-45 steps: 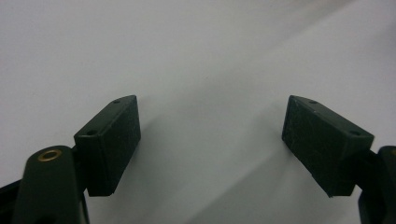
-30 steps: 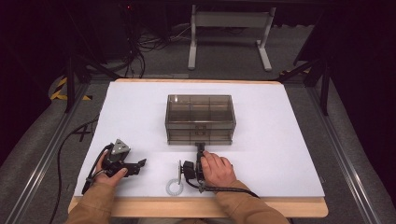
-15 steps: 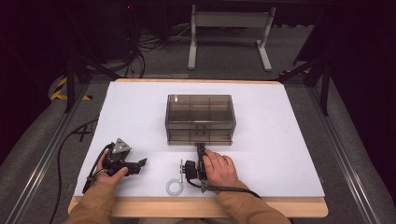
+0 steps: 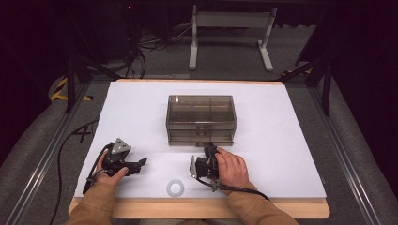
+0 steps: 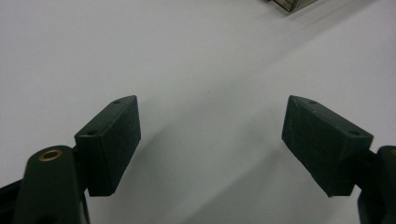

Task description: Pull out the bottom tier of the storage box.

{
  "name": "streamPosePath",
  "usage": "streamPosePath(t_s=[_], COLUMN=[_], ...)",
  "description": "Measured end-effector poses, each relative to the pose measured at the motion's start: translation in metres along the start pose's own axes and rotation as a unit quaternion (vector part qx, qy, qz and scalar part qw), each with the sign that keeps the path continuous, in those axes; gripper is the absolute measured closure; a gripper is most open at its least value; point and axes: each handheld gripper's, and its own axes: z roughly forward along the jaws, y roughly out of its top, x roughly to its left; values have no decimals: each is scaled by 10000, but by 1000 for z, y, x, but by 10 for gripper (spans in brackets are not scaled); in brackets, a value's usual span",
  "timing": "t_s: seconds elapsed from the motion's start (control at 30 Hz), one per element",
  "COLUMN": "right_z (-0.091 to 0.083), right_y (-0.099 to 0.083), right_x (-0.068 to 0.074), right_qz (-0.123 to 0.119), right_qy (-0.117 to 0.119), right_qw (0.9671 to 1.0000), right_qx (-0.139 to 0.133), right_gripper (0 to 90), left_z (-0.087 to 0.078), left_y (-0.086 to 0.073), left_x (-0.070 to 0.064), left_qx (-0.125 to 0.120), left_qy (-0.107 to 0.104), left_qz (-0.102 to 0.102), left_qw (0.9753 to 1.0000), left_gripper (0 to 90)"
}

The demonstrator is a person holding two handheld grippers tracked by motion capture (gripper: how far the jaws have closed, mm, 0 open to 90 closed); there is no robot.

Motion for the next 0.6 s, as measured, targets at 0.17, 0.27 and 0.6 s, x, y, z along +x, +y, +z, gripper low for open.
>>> streamPosePath(t_s=[0.17,0.27,0.6], right_z=[-3,-1,-5], right_y=[-11,-20,-54], right_x=[-5,-8,-25], right_qz=[243,480,1509], right_qy=[74,181,513], right_qw=[9997,9987,9852], right_qx=[-49,-23,-624], right_gripper=[675,670,661], left_z=[0,0,0], left_y=[0,0,-2], left_x=[0,0,0], left_qx=[8,7,3], left_qy=[6,2,2], left_qz=[-2,-4,-20], left_qw=[10000,10000,10000], left_gripper=[204,204,204])
